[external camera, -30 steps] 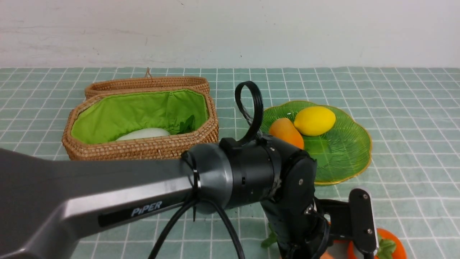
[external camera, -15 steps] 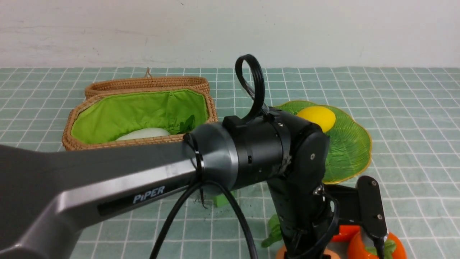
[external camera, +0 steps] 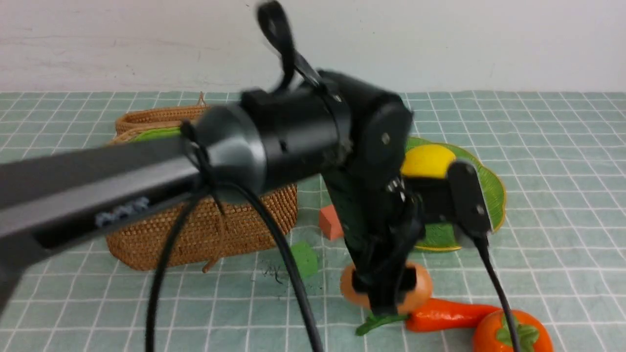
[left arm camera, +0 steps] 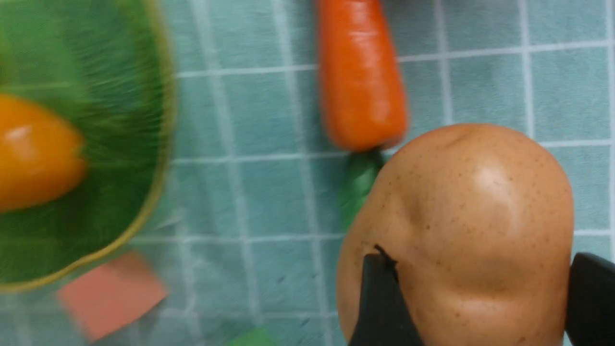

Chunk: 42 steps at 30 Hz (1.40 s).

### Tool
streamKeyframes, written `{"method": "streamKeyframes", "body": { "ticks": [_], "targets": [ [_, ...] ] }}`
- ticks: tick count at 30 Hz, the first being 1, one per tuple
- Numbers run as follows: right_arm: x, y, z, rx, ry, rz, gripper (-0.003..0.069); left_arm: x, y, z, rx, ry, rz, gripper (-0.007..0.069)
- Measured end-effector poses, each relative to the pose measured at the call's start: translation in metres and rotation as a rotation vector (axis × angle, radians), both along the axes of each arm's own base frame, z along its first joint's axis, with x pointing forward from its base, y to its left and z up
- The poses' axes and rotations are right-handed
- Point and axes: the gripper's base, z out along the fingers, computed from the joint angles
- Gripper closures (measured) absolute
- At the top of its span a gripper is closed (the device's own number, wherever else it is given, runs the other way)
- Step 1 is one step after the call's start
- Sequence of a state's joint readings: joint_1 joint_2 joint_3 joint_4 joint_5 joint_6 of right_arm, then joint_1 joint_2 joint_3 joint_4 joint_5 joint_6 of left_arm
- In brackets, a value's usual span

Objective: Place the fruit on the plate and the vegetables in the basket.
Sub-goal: Grab a potato with your left arm and place it in the basket on the left, then grab a tomato with your right arm and place it on the plate on the right.

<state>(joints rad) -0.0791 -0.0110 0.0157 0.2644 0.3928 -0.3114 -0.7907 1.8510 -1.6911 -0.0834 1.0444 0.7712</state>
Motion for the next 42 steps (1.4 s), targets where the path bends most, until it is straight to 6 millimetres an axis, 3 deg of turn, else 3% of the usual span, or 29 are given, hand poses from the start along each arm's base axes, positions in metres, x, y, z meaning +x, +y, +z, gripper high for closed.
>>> {"method": "streamKeyframes", "body": {
  "ticks": [2, 3, 4, 5, 7, 10, 13, 19, 22, 23, 24, 25, 29, 32, 35, 36, 39, 40, 42],
  "targets": [
    [0.000, 0.000, 0.000, 0.000, 0.000, 0.000, 0.0418, 0.017, 0.027, 0.029, -0.054, -0.058, 0.081, 0.0182],
    [0.000, 0.000, 0.000, 0.000, 0.000, 0.000, 0.0418, 0.018, 0.030, 0.035, -0.064, -0.070, 0.092, 0.0182],
    [0.000, 0.000, 0.000, 0.000, 0.000, 0.000, 0.0418, 0.037, 0.062, 0.056, -0.110, -0.126, 0.200, 0.0182],
    [0.000, 0.000, 0.000, 0.000, 0.000, 0.000, 0.0418, 0.038, 0.066, 0.059, -0.117, -0.135, 0.212, 0.0182],
    [0.000, 0.000, 0.000, 0.000, 0.000, 0.000, 0.0418, 0.060, 0.099, 0.068, -0.160, -0.172, 0.352, 0.0182],
    [0.000, 0.000, 0.000, 0.000, 0.000, 0.000, 0.0418, 0.086, 0.133, 0.061, -0.182, -0.170, 0.515, 0.0182],
    [0.000, 0.000, 0.000, 0.000, 0.000, 0.000, 0.0418, 0.111, 0.158, 0.040, -0.155, -0.156, 0.635, 0.0182],
    [0.000, 0.000, 0.000, 0.000, 0.000, 0.000, 0.0418, 0.133, 0.167, 0.012, -0.135, -0.144, 0.716, 0.0180],
    [0.000, 0.000, 0.000, 0.000, 0.000, 0.000, 0.0418, 0.133, 0.165, 0.011, -0.150, -0.127, 0.726, 0.0117],
    [0.000, 0.000, 0.000, 0.000, 0.000, 0.000, 0.0418, 0.132, 0.165, 0.011, -0.157, -0.104, 0.734, 0.0036],
    [0.000, 0.000, 0.000, 0.000, 0.000, 0.000, 0.0418, 0.131, 0.165, 0.011, -0.158, -0.101, 0.736, 0.0028],
    [0.000, 0.000, 0.000, 0.000, 0.000, 0.000, 0.0418, 0.127, 0.165, 0.012, -0.154, -0.068, 0.743, -0.0022],
    [0.000, 0.000, 0.000, 0.000, 0.000, 0.000, 0.0418, 0.114, 0.168, 0.022, -0.131, -0.021, 0.747, -0.0041],
    [0.000, 0.000, 0.000, 0.000, 0.000, 0.000, 0.0418, 0.085, 0.175, 0.050, -0.149, -0.014, 0.745, -0.0011],
    [0.000, 0.000, 0.000, 0.000, 0.000, 0.000, 0.0418, 0.042, 0.186, 0.090, -0.226, -0.051, 0.749, 0.0058],
    [0.000, 0.000, 0.000, 0.000, 0.000, 0.000, 0.0418, 0.039, 0.187, 0.091, -0.229, -0.046, 0.752, 0.0070],
    [0.000, 0.000, 0.000, 0.000, 0.000, 0.000, 0.0418, -0.023, 0.205, 0.128, -0.328, -0.089, 0.803, 0.0191],
    [0.000, 0.000, 0.000, 0.000, 0.000, 0.000, 0.0418, -0.026, 0.207, 0.128, -0.327, -0.084, 0.808, 0.0198],
    [0.000, 0.000, 0.000, 0.000, 0.000, 0.000, 0.0418, -0.072, 0.222, 0.137, -0.366, -0.073, 0.886, 0.0307]
  ]
}}
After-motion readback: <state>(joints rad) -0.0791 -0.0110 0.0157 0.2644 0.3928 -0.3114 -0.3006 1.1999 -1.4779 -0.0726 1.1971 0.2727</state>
